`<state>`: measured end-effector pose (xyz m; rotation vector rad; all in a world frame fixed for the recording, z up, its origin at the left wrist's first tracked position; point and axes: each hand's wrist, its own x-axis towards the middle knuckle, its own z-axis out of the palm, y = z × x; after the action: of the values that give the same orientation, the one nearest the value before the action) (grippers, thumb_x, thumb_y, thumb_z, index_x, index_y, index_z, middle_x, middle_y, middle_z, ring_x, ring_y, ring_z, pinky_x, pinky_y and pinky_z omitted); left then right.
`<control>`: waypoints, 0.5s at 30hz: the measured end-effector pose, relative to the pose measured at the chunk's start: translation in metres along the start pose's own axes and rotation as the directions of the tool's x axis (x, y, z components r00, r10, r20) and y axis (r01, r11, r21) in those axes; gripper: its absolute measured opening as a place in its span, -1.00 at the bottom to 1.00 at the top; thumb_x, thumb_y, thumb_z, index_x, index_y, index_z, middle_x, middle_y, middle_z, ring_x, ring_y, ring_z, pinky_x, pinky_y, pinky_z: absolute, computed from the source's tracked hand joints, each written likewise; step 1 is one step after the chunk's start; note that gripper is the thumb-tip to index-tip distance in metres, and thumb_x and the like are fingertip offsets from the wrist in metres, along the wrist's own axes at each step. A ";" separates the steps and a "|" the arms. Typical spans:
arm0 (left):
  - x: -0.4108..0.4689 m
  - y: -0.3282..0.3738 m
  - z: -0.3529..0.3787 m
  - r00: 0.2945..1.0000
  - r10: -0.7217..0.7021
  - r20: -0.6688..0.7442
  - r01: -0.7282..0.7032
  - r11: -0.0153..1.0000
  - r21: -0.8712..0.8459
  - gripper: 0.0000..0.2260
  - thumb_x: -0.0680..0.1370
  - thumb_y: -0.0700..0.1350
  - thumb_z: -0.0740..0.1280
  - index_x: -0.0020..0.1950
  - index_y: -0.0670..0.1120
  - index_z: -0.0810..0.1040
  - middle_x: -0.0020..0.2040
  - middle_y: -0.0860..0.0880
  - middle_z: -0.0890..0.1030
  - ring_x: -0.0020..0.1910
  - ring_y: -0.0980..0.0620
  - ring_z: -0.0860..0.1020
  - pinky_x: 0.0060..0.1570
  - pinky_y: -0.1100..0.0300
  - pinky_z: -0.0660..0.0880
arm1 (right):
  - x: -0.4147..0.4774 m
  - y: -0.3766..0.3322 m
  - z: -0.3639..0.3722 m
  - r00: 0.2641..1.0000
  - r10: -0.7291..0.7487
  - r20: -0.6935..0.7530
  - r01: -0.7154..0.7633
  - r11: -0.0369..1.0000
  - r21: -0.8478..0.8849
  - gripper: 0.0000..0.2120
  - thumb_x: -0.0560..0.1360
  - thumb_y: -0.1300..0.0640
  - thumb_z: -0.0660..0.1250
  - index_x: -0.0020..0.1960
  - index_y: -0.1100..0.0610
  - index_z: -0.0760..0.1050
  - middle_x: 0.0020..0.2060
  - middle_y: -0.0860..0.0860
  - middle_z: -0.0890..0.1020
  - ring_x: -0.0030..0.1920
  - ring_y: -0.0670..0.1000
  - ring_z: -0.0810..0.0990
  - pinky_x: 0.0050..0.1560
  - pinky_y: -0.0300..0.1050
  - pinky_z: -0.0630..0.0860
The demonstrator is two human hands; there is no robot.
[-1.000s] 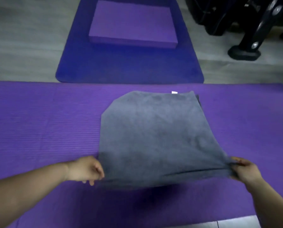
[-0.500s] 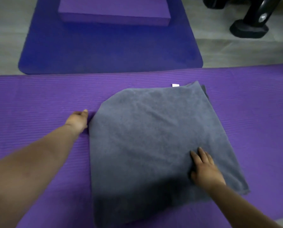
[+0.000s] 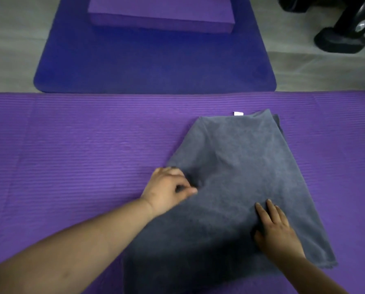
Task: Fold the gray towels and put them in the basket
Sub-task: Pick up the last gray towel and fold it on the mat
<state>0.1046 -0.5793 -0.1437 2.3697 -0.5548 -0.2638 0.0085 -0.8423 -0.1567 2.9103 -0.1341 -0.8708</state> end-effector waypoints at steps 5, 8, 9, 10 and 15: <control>0.019 -0.003 -0.009 0.931 -0.352 -0.096 0.348 0.936 -0.059 -0.65 0.46 0.02 0.35 0.18 -0.11 0.51 0.15 -0.08 0.48 0.08 -0.06 0.51 0.14 0.19 0.37 | -0.002 0.000 -0.011 0.999 -0.015 -0.040 0.018 0.998 0.067 -0.31 -0.08 0.13 0.63 0.04 0.26 0.61 0.01 0.33 0.62 -0.07 0.32 0.65 -0.26 0.10 0.60; 0.030 0.015 -0.004 0.974 -0.228 0.017 0.220 0.955 0.201 -0.50 0.44 0.17 0.31 0.32 0.00 0.40 0.28 0.00 0.42 0.28 -0.03 0.40 0.27 0.17 0.26 | -0.009 -0.003 -0.025 0.999 -0.007 -0.050 0.016 0.986 0.166 -0.31 0.43 0.08 0.35 0.47 0.15 0.14 0.47 0.21 0.12 0.48 0.20 0.14 0.42 -0.01 0.22; 0.032 0.024 0.001 0.976 -0.195 0.094 0.164 0.950 0.266 -0.42 0.42 0.22 0.30 0.37 0.02 0.34 0.33 0.01 0.38 0.33 -0.02 0.34 0.30 0.17 0.21 | -0.011 -0.002 -0.026 0.999 -0.029 -0.044 0.038 0.977 0.210 -0.33 0.50 0.07 0.25 0.50 0.10 0.00 0.51 0.14 -0.01 0.51 0.13 0.00 0.46 -0.07 0.10; 0.034 0.033 0.009 0.971 -0.174 0.164 0.116 0.942 0.314 -0.36 0.40 0.25 0.30 0.40 0.03 0.28 0.36 0.02 0.34 0.35 -0.01 0.31 0.32 0.16 0.18 | -0.011 -0.001 -0.027 0.999 -0.034 -0.021 0.037 0.976 0.215 -0.34 0.52 0.05 0.20 0.50 0.07 -0.07 0.51 0.11 -0.07 0.52 0.09 -0.05 0.48 -0.10 0.05; 0.031 0.047 0.039 0.956 -0.186 0.229 0.079 0.909 0.408 -0.58 0.50 0.07 0.25 0.34 0.03 0.38 0.32 0.03 0.37 0.32 -0.01 0.31 0.28 0.15 0.21 | -0.009 0.003 -0.026 0.998 -0.042 0.038 0.036 0.990 0.134 -0.32 0.54 -0.02 0.12 0.50 -0.01 -0.22 0.51 0.04 -0.19 0.52 0.03 -0.13 0.47 -0.18 0.02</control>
<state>0.1040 -0.6475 -0.1426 2.7940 -0.6155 -0.5849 0.0156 -0.8428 -0.1297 3.0283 -0.1444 -0.9641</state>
